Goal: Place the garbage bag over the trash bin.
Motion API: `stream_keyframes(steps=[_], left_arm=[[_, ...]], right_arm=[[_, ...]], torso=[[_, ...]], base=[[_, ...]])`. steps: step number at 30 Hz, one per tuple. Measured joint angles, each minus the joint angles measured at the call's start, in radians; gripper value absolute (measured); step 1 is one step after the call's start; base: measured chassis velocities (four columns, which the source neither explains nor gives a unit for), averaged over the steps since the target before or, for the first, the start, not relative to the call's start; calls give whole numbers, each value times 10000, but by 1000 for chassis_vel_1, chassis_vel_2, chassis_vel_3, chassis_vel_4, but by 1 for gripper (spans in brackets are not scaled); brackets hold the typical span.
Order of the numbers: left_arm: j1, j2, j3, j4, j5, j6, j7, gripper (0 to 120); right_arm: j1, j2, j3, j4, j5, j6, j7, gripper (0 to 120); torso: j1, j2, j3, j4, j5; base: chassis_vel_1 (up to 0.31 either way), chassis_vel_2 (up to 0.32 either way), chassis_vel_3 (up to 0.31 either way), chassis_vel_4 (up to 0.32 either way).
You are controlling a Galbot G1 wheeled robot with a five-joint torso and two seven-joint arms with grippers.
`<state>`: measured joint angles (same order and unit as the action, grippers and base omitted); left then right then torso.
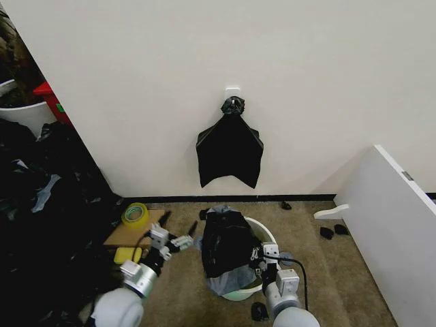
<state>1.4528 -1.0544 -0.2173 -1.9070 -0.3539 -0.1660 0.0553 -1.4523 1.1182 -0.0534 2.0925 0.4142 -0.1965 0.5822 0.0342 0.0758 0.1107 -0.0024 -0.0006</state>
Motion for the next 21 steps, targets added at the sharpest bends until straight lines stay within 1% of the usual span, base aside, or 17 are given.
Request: stream_keyframes(steps=[4,7,8,11,12,15,16,18,19,20,21], left_arm=[[-128,-50,262,30,-81,233,-85,100],[-350,-52,671,-53,-258,848,-412,100],[-350,-52,671,-53,-258,848,-412,100],[-696,35,1158,-229,-67,1881,-854,100],[-696,35,1158,-229,-67,1881,-854,100],[-1054,254,1509,-389,170,2944,-1156,100],[-1054,254,1509,-389,170,2944,-1156,100],[-1273,332,1638,-459,196,3631,-1320,100],[-1377,355,1700,-522,155,4127,-1444,100],[-1377,355,1700,-522,155,4127,-1444,100],[-1412,360,1720,-548,109,4311,-1487,100]], right_arm=[[-110,78,-124,0,13,-72,47,0],[-135,147,-158,-14,24,-103,105,0],[-135,147,-158,-14,24,-103,105,0],[-148,194,-115,1,22,-140,116,0],[-148,194,-115,1,22,-140,116,0],[-216,204,-100,21,-26,-150,115,0],[-216,204,-100,21,-26,-150,115,0],[-266,221,-81,54,-81,-136,106,0],[-289,228,-57,82,-132,-114,94,0],[-289,228,-57,82,-132,-114,94,0],[-297,232,-42,98,-162,-96,85,0]], torso=[[0,0,0,-1,1],[0,0,0,0,1],[0,0,0,0,1],[0,0,0,-2,1],[0,0,0,-2,1],[0,0,0,0,1],[0,0,0,0,1],[0,0,1,-2,1],[0,0,0,-1,1],[0,0,0,-1,1],[0,0,0,-1,0]], base=[[0,0,0,0],[0,0,0,0],[0,0,0,0],[0,0,0,0],[0,0,0,0],[0,0,0,0],[0,0,0,0],[0,0,0,0],[0,0,0,0],[0,0,0,0],[0,0,0,0]])
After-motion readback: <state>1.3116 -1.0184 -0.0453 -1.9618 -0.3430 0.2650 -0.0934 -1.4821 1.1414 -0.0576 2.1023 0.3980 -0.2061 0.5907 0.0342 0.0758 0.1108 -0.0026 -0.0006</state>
